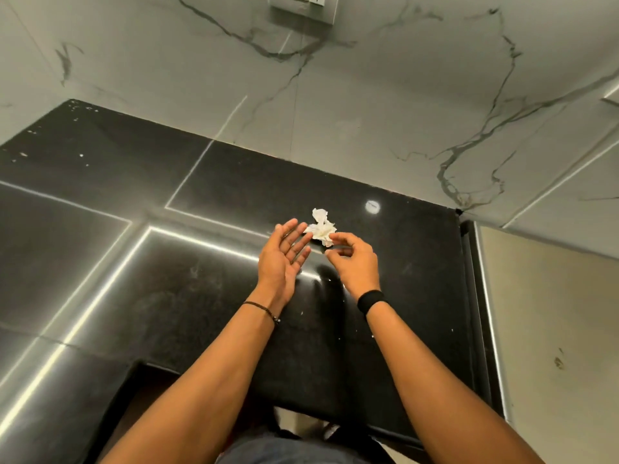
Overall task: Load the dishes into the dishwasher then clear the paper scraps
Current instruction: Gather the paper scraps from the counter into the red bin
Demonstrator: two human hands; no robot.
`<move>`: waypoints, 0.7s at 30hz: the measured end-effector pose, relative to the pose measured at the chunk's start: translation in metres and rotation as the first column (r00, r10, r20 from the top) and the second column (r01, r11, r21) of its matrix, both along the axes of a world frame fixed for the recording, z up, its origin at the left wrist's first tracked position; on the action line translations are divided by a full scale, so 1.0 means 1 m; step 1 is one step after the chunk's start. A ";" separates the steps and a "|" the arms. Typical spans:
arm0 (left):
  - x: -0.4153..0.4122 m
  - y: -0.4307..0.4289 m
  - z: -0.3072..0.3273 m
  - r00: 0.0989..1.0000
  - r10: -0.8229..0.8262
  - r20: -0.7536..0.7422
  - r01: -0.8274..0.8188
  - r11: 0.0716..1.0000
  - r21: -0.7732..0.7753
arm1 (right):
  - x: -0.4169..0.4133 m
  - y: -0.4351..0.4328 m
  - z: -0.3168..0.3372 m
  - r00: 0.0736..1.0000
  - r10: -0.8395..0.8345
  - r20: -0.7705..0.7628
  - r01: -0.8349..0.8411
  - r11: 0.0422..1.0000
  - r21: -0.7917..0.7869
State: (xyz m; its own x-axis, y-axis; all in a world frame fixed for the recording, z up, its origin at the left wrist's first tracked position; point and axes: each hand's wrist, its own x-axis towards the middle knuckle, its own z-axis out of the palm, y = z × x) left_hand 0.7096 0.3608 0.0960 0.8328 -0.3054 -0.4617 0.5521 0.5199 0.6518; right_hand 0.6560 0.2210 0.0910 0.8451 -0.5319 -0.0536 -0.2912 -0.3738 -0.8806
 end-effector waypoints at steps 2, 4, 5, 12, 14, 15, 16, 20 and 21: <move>0.012 -0.002 -0.001 1.000 -0.004 -0.007 0.004 1.000 -0.011 | 0.014 -0.006 -0.008 0.998 -0.008 -0.061 0.003 0.996 -0.090; 0.022 -0.003 -0.003 1.000 -0.016 -0.004 0.016 1.000 -0.014 | 0.026 -0.012 -0.014 0.990 -0.001 -0.138 -0.026 0.981 -0.191; 0.025 -0.003 -0.004 1.000 -0.021 -0.002 0.021 1.000 -0.009 | 0.030 -0.013 -0.018 0.986 0.001 -0.165 -0.039 0.973 -0.228; 0.052 -0.001 -0.015 0.999 -0.041 0.006 0.041 0.999 0.028 | 0.054 -0.017 -0.032 0.979 -0.100 -0.178 0.034 0.939 -0.343; 0.059 -0.004 -0.018 1.000 -0.029 -0.002 0.030 0.999 0.034 | 0.052 -0.021 -0.032 0.978 -0.145 -0.150 0.093 0.947 -0.306; 0.062 -0.006 -0.020 1.000 -0.016 -0.003 0.016 0.999 0.044 | 0.049 -0.021 -0.031 0.977 -0.177 -0.117 0.141 0.953 -0.269; 0.065 -0.009 -0.022 1.000 -0.001 -0.005 0.002 0.998 0.056 | 0.046 -0.022 -0.030 0.972 -0.221 -0.078 0.199 0.955 -0.221; 0.068 -0.024 -0.031 0.998 0.050 -0.033 -0.047 0.997 0.067 | 0.040 -0.015 -0.016 0.938 -0.333 0.098 0.335 0.942 -0.002; 0.066 -0.028 -0.032 0.998 0.049 -0.045 -0.046 0.997 0.062 | 0.039 -0.010 -0.011 0.937 -0.319 0.143 0.317 0.948 0.033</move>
